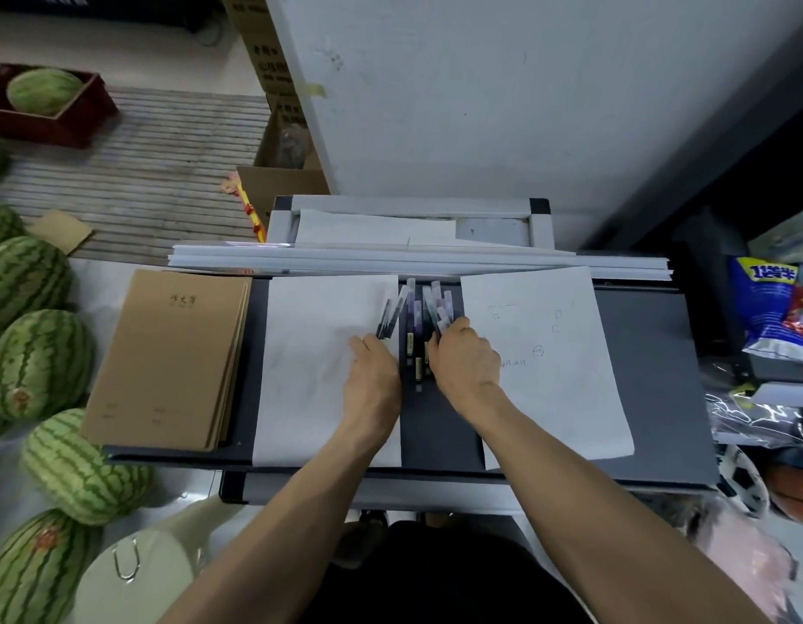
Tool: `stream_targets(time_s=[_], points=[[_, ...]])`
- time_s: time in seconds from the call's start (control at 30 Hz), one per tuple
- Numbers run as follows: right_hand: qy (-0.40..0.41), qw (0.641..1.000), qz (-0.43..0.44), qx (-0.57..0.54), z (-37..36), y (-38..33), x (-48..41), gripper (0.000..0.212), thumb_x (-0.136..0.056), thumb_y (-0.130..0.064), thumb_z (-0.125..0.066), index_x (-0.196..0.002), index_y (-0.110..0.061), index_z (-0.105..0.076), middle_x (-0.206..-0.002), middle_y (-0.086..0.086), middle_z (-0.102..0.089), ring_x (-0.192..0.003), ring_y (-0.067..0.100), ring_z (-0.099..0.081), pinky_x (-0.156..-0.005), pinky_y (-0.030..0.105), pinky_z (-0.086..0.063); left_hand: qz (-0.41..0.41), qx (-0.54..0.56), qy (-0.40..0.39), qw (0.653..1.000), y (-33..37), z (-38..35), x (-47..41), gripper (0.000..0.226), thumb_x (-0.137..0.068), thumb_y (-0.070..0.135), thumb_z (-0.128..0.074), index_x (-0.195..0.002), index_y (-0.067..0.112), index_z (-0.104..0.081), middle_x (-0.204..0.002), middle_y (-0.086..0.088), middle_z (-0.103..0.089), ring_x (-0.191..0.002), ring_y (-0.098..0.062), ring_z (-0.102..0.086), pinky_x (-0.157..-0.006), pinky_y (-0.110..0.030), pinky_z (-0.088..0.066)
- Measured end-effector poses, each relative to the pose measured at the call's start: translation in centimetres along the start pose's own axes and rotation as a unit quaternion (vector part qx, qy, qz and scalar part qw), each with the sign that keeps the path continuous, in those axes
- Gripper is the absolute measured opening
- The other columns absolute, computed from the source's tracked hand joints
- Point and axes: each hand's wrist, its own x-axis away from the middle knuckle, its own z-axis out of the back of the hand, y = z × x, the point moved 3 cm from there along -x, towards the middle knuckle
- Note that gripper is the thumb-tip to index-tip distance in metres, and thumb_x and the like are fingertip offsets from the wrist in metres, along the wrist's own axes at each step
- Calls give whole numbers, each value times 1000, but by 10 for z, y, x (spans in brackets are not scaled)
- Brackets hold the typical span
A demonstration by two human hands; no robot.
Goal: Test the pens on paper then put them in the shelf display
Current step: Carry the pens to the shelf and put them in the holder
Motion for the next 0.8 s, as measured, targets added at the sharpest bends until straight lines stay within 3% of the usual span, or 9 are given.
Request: stream_targets(time_s=[0.07, 0.2, 0.33, 0.43, 0.5, 0.6, 0.7, 0.8], points=[[-16, 1000, 5, -13, 2, 0, -4, 28, -103, -31, -50, -109, -4, -51, -102, 12, -72, -92, 33, -70, -61, 35, -40, 12, 30, 6, 999, 0, 2, -2, 23, -96, -9, -35, -112, 6, -42, -117, -18, -44, -71, -37, -46, -62, -45, -34], [-22, 999, 18, -35, 11, 4, -3, 27, -102, -32, -54, -104, -6, -51, -101, 14, -70, -89, 35, -67, -64, 35, -41, 29, 87, 21, 996, -4, 4, -3, 10, -100, 8, -35, -100, 18, -38, -105, -7, -43, -63, -27, -38, -64, -43, -32], [-21, 991, -10, -131, 16, 11, 1, 22, -102, -31, -50, -94, -10, -47, -91, 12, -61, -78, 29, -50, -68, 37, -40, 66, 161, 39, 984, -14, 4, 2, 13, -103, 29, -31, -92, 36, -34, -100, 5, -50, -72, -14, -50, -65, -41, -35], [-2, 979, -10, -205, 17, 18, 9, 21, -102, -27, -50, -91, -9, -49, -87, 7, -57, -77, 26, -53, -68, 36, -41, 32, 201, 70, 977, -16, 4, 11, 9, -109, 33, -33, -101, 38, -35, -104, 9, -49, -80, -12, -53, -70, -43, -44], [3, 961, -17, -277, 15, 24, 14, 23, -102, -25, -51, -85, -11, -49, -82, 7, -57, -71, 22, -53, -63, 34, -41, 26, 222, 84, 971, -16, 5, 13, 4, -111, 34, -34, -108, 36, -36, -105, 14, -45, -85, -8, -54, -74, -44, -49], [-2, 919, -39, -391, 14, 31, 22, 23, -105, -24, -51, -85, -14, -53, -77, 9, -64, -62, 23, -59, -53, 38, -48, 13, 243, 96, 965, -17, 4, 15, 4, -113, 33, -34, -113, 32, -38, -106, 13, -45, -88, -8, -53, -73, -33, -44], [-2, 885, -48, -463, 17, 33, 30, 16, -107, -22, -51, -93, -25, -58, -75, -1, -71, -66, 15, -69, -52, 20, -54, -4, 255, 108, 961, -21, 4, 17, 3, -114, 30, -34, -112, 30, -36, -103, 3, -50, -80, -12, -56, -61, -23, -38], [-34, 845, -57, -531, 24, 27, 31, 11, -108, -21, -52, -102, -23, -61, -74, -1, -72, -63, 10, -67, -54, 19, -52, -5, 261, 118, 958, -26, 6, 19, 4, -114, 28, -36, -116, 25, -38, -96, 3, -50, -73, -8, -56, -54, -21, -38]])
